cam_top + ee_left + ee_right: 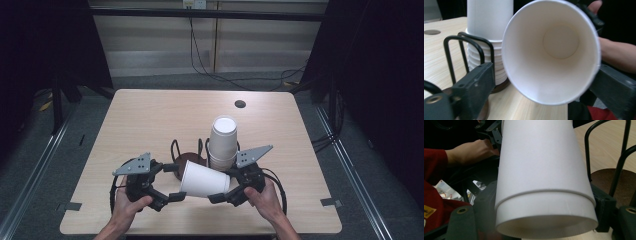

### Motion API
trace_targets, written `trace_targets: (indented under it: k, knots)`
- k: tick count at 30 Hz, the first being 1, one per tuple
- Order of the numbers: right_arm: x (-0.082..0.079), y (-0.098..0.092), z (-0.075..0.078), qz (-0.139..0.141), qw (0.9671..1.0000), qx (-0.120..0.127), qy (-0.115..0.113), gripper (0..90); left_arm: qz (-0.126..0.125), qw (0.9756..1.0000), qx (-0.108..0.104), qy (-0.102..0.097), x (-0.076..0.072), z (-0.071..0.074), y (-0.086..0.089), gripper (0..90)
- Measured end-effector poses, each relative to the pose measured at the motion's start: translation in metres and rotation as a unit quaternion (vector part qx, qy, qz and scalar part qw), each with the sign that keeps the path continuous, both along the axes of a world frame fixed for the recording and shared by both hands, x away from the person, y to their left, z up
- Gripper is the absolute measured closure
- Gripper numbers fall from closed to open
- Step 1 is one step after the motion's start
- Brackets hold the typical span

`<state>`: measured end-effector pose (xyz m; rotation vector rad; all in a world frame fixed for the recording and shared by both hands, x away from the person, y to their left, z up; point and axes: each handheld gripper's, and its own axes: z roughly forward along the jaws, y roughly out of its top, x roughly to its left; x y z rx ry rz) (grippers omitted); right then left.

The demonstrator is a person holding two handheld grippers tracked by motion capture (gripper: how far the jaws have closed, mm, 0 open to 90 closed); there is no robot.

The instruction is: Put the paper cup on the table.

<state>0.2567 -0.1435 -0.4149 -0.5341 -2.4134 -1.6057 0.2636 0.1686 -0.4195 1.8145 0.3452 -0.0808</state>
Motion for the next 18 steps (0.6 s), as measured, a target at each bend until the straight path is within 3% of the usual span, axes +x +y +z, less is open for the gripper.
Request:
trace_targets:
  k: [2,14,18]
  knots:
    - [0.0,0.001,0.0,0.006,1.0,0.0,0.0,25.0,-0.004,1.0,0.001,0.001,0.0,0.0,-0.002,0.0]
    - [-0.002,0.009,-0.002,0.023,0.9997,-0.011,0.001,25.0,-0.02,0.9997,-0.011,0.011,-0.001,-0.004,-0.012,0.4]
    - [-0.002,0.013,-0.003,0.027,0.9996,-0.013,0.001,25.0,-0.035,0.9991,-0.022,0.013,-0.001,-0.004,-0.015,5.1]
